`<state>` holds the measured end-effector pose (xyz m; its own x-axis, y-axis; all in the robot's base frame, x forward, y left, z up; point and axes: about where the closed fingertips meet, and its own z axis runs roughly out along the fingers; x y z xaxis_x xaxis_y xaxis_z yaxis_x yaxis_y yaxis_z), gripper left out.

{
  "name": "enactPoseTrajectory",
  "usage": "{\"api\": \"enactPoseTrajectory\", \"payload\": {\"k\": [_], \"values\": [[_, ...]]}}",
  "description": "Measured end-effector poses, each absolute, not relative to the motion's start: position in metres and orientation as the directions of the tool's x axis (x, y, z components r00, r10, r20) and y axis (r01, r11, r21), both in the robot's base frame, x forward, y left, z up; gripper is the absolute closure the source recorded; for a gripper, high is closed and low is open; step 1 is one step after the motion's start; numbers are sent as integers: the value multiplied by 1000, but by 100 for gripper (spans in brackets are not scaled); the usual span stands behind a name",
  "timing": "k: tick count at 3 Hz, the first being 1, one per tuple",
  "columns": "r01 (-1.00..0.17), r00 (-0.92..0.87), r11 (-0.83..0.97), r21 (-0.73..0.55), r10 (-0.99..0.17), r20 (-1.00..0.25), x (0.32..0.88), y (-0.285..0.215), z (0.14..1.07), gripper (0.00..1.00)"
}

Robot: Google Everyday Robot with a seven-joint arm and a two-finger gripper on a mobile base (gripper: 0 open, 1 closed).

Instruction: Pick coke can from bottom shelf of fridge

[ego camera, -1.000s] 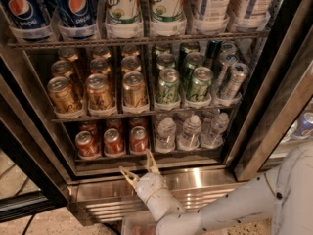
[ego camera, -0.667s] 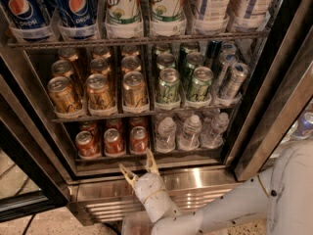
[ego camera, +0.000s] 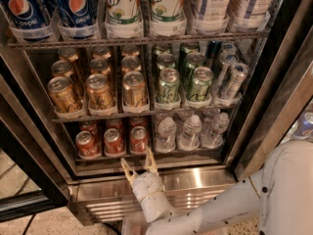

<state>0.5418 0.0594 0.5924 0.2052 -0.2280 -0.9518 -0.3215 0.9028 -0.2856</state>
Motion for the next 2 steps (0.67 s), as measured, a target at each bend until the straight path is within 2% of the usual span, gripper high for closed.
{"api": "enactPoseTrajectory", "payload": {"k": [1,2], "values": [[-319,207,904,-286,-228,-951,542,59,593,28],[-319,207,904,-286,-228,-951,542,59,593,30]]}}
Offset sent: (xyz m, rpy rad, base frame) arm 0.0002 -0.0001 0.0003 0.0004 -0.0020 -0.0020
